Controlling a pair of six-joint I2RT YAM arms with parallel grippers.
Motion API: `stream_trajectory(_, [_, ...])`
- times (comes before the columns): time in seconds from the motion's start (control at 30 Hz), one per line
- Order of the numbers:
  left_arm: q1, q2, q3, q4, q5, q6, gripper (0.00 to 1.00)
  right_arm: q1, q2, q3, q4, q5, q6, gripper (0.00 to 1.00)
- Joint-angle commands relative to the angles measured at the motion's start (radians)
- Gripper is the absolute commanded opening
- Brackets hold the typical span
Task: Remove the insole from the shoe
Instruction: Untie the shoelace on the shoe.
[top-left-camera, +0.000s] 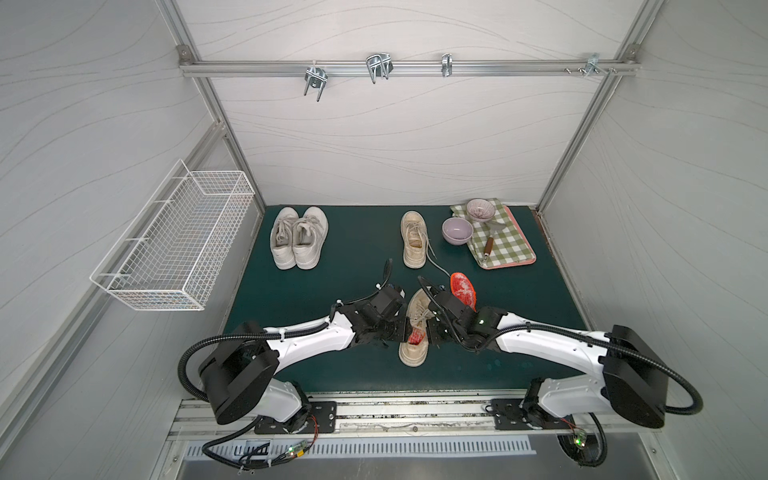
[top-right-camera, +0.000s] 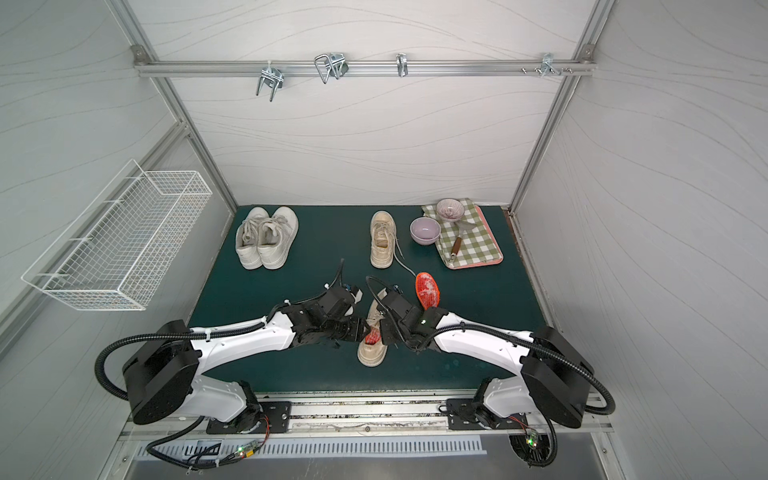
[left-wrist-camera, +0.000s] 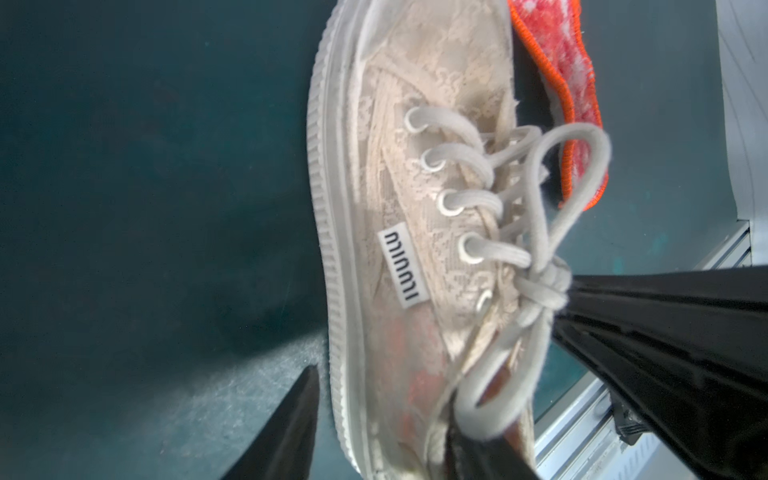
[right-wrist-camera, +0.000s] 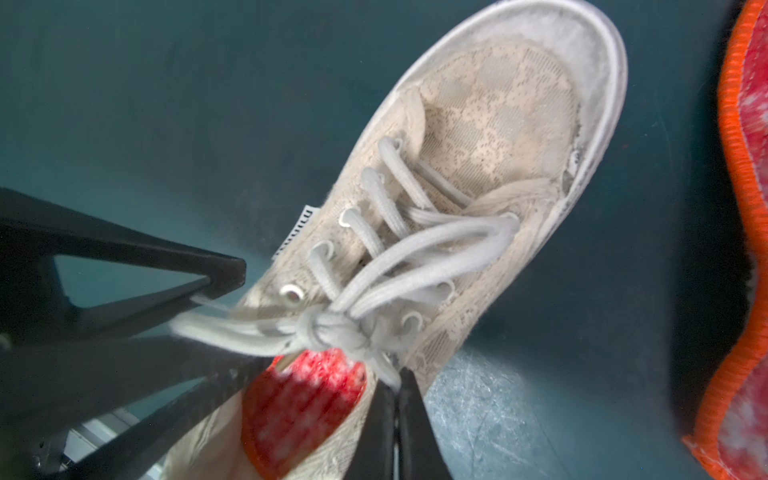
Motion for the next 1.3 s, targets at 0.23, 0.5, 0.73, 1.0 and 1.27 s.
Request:
stream_trajectory(0.23, [-0.004,-0.028,-0.023,0.04,-0.01,-0.001,0.5,-0.008,-0.023,-0.025,-0.05,0.022,0.025,0.15])
stream_trajectory(0.5, [-0.007,-0.029,-0.028,0.031,-0.037,-0.004,0.31,-0.008,-0.052,-0.032,-0.061,0.028,0.024,0.09])
stream_trajectory(0.73, [-0.006,-0.029,-0.014,0.014,-0.087,-0.019,0.12,-0.007,-0.084,-0.03,-0.08,0.039,0.016,0.05])
stream_trajectory(1.0, [-0.001,-0.051,-0.018,-0.027,-0.162,-0.041,0.0,-0.011,-0.128,-0.049,-0.102,0.066,0.023,0.04])
stream_trajectory(1.27, [0.048,-0.104,-0.067,-0.034,-0.196,-0.08,0.0,-0.056,-0.177,-0.067,-0.155,0.101,0.035,0.01])
